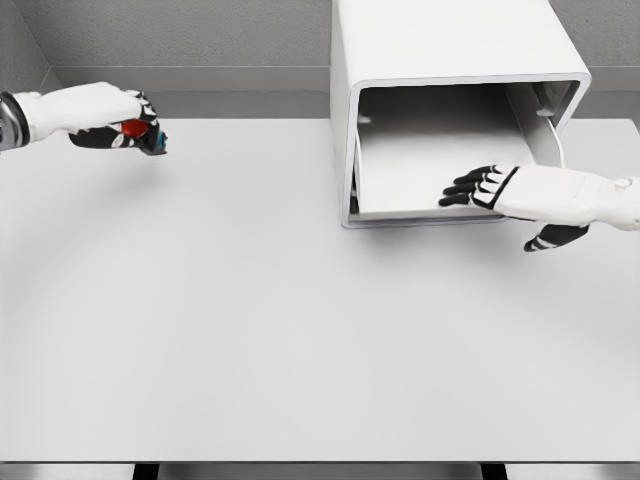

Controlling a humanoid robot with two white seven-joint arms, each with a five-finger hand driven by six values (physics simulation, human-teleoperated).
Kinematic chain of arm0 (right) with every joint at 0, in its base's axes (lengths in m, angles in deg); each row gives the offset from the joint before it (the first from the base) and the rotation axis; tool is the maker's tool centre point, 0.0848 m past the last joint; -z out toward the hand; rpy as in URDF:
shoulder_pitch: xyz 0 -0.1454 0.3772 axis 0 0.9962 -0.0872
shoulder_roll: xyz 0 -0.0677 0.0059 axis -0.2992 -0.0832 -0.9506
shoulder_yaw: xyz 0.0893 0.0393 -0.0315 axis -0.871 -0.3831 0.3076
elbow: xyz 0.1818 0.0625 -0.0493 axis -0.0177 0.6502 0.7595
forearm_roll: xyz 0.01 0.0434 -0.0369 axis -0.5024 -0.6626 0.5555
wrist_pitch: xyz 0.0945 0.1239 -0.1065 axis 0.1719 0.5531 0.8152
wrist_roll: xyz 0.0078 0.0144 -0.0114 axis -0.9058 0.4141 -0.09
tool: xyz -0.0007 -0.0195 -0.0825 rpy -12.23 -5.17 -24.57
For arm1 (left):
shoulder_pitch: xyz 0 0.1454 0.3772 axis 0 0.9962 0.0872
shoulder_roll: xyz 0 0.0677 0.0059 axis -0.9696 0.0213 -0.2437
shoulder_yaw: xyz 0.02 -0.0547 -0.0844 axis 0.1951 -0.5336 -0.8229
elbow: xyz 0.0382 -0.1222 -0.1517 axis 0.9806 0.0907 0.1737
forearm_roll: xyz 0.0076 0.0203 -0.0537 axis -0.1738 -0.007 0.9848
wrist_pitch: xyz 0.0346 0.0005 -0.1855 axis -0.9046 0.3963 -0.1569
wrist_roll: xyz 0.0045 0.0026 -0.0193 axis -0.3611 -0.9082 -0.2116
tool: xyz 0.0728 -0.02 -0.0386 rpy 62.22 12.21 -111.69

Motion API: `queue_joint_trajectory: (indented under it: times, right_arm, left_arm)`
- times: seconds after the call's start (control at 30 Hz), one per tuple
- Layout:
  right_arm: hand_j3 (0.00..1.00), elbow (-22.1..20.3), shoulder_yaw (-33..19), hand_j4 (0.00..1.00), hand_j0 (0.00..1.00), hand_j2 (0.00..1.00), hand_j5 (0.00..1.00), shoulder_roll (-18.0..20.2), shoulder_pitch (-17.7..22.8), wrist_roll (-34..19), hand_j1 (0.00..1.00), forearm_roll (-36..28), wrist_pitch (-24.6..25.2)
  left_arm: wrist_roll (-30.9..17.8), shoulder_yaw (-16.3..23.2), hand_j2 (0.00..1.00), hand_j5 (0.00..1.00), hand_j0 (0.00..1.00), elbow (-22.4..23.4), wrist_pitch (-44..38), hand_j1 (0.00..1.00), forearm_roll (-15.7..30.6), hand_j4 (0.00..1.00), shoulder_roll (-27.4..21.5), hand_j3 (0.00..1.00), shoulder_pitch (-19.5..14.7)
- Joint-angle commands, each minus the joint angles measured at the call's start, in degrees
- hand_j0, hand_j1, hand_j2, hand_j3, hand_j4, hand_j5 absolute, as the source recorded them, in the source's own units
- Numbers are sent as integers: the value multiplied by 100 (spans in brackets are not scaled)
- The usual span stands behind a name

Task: Slide open multi-storey tabletop storage cabinets and put open load switch and slide close multi-storey tabletop storage cabinets

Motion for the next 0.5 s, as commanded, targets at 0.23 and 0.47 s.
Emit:
queue_joint_trajectory:
  times: [0.23, 0.47]
  right_arm:
    - [100, -161, -887, 100, 100, 100, 100, 192, 281, -12, 100, -578, -12]
    - [100, -346, -1986, 100, 100, 100, 100, 578, 1310, -12, 100, -745, -12]
  left_arm:
    - [3, 34, 31, 31, 31, -3093, -21, 31, 488, 31, -598, 31, 281]
    - [3, 104, 31, 31, 31, -3840, -21, 31, 980, 31, -642, 31, 281]
